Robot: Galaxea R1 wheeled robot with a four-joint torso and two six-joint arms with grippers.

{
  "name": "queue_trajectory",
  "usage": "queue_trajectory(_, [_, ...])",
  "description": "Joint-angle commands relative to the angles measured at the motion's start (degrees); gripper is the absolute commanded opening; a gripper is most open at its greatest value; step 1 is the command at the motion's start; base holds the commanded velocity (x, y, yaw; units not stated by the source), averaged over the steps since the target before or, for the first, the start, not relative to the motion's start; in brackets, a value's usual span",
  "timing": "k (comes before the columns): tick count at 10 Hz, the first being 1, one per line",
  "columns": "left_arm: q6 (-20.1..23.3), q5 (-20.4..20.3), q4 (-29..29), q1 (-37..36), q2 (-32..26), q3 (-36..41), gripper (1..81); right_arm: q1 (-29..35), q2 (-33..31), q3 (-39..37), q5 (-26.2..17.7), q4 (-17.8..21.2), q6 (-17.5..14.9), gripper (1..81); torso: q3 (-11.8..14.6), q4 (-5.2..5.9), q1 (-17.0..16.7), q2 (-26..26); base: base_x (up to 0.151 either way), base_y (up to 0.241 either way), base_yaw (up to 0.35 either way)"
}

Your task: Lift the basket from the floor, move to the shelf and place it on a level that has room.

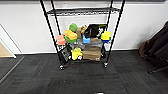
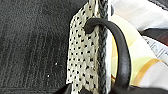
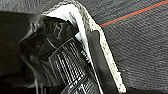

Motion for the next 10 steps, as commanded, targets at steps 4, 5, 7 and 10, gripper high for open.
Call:
queue_trajectory(4, [0.45, 2.56, 2.57, -9.2, 3.54, -4.45, 81.1, 4.7, 0.82, 0.35, 1.14, 1.67, 2.9, 81.1, -0.05, 0.0, 0.0, 0.0, 0.0, 0.0, 0.0])
queue_trajectory(5, [0.45, 2.74, 2.57, -9.38, 3.63, -4.27, 81.1, 4.7, 0.82, 0.26, 1.23, 1.67, 2.9, 81.1, -0.05, 0.0, 0.0, 0.0, 0.0, 0.0, 0.0])
queue_trajectory(7, [0.54, 2.74, 4.77, -9.38, 4.07, -4.19, 1.0, 4.61, 0.91, 0.26, 2.45, 1.59, 2.9, 81.1, -0.05, 0.0, 0.0, 0.0, 0.0, 0.0, 0.0])
queue_trajectory(10, [0.45, 3.44, 4.86, -9.38, 4.6, -4.1, 81.1, 4.36, 1.35, 0.09, 3.07, 1.59, 2.9, 1.0, -0.05, 0.0, 0.0, 0.0, 0.0, 0.0, 0.0])
